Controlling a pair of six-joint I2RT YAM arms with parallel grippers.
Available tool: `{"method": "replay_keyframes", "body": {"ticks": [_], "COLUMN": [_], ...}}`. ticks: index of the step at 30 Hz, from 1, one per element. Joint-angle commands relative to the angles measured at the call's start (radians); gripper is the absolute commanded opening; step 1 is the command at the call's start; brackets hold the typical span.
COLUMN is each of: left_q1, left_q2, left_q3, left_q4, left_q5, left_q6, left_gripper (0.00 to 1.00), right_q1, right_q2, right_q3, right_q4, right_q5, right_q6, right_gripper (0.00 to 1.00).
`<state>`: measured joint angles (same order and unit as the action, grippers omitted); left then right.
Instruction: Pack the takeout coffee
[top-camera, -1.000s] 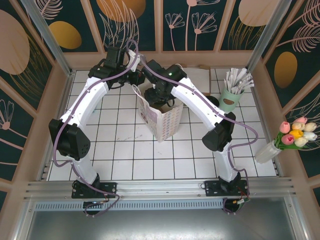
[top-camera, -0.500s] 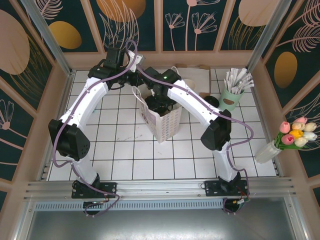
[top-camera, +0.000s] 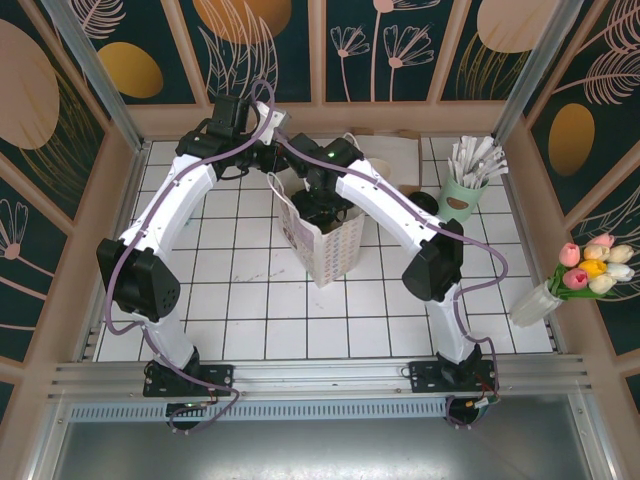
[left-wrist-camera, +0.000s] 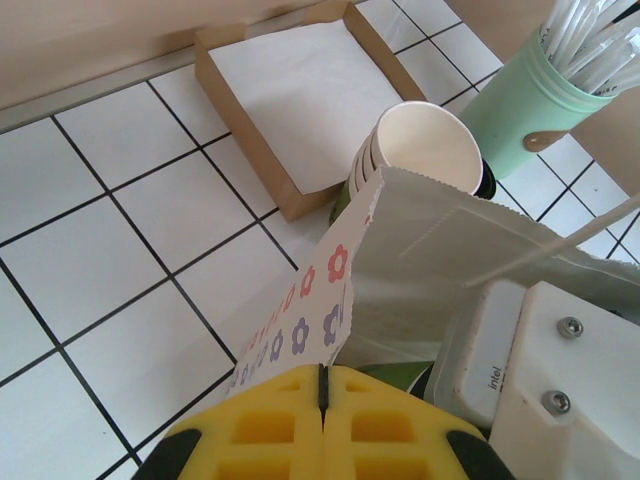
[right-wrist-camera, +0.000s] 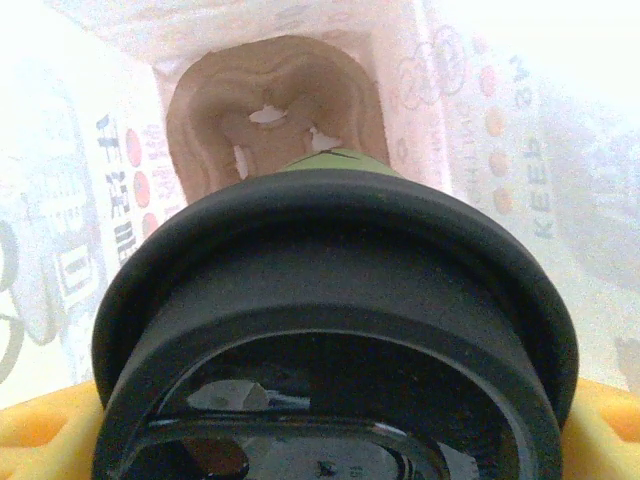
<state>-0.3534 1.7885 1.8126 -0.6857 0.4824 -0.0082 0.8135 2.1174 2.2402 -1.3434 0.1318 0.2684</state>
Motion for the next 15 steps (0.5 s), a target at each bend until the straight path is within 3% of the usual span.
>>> {"method": "replay_keyframes", "body": {"ticks": [1,11,15], "left_q1": [-0.006,-0.006,-0.006], "left_q2": [-0.011,0.006,-0.003], "left_q3": [0.005,0.025,0.014], "left_q4": [-0.015,-0.022,-0.005], "left_q5": [0.006,-0.036,0.005], "left_q6": [0.013,0.001,0.004], "left_gripper": [0.0,0.0,0.0], "right_q1": [0.021,0.058,0.057], "right_q2": [-0.025,-0.045,-0.066], "right_q3": [-0.02,-0.053,-0.088], "right_q4": [-0.024,-0.02,-0.03], "right_q5": [0.039,-0.012,-0.062], "right_q6": [0.022,-0.005,0.003], "right_gripper": [0.56,0.56,0.56]}}
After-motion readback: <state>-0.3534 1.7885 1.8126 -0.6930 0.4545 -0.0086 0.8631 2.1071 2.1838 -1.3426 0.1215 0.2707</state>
